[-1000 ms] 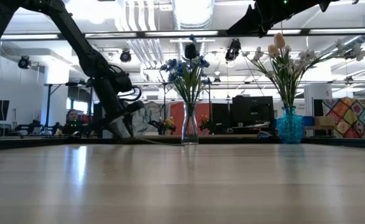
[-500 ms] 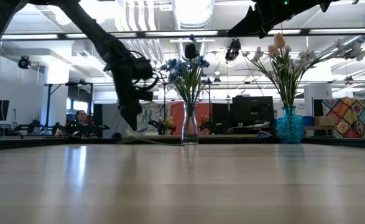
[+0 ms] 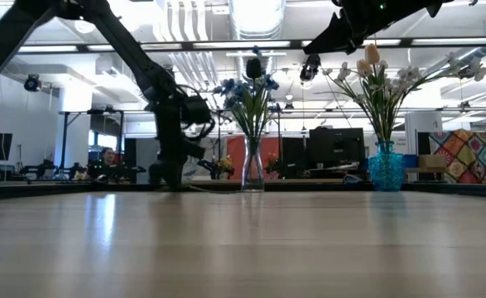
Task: Sort flowers into vase by color
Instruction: Put the black tulip into the transparent vase
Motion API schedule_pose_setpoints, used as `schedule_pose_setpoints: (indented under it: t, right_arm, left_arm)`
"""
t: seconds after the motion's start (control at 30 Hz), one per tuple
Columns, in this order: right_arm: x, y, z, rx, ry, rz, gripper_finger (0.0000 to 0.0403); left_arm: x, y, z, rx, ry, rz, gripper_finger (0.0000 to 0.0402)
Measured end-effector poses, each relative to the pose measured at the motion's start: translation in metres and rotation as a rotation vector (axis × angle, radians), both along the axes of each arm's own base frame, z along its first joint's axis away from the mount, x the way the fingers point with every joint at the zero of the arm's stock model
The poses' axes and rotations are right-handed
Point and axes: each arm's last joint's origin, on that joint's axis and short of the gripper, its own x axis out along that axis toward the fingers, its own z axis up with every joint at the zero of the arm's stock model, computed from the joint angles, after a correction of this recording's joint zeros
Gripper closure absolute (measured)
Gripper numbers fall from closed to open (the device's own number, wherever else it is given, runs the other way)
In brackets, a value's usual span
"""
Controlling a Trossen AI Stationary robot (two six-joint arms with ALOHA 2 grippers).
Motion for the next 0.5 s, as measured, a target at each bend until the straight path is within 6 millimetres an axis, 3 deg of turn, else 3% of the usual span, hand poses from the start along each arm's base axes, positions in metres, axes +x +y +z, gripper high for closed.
schedule_pose_setpoints:
  t: [0.13,0.23,0.37,0.5]
  right_arm:
    - [0.0,0.0,-0.002,0.004,0.01,0.0,0.039]
    - [-0.001,0.0,-0.004,0.005,0.017,0.0,0.039]
    - [-0.001,0.0,-0.009,0.009,0.03,0.002,0.039]
    - [-0.002,0.001,-0.016,0.016,0.05,0.001,0.039]
  left_arm:
    - [0.005,0.0,-0.014,0.038,0.084,-0.006,0.0294]
    - [0.005,-0.003,-0.015,0.033,0.115,-0.022,0.0325]
    - [0.0,-0.009,-0.007,0.005,0.135,-0.037,0.0388]
    - [-0.006,-0.018,0.015,-0.048,0.08,-0.016,0.0394]
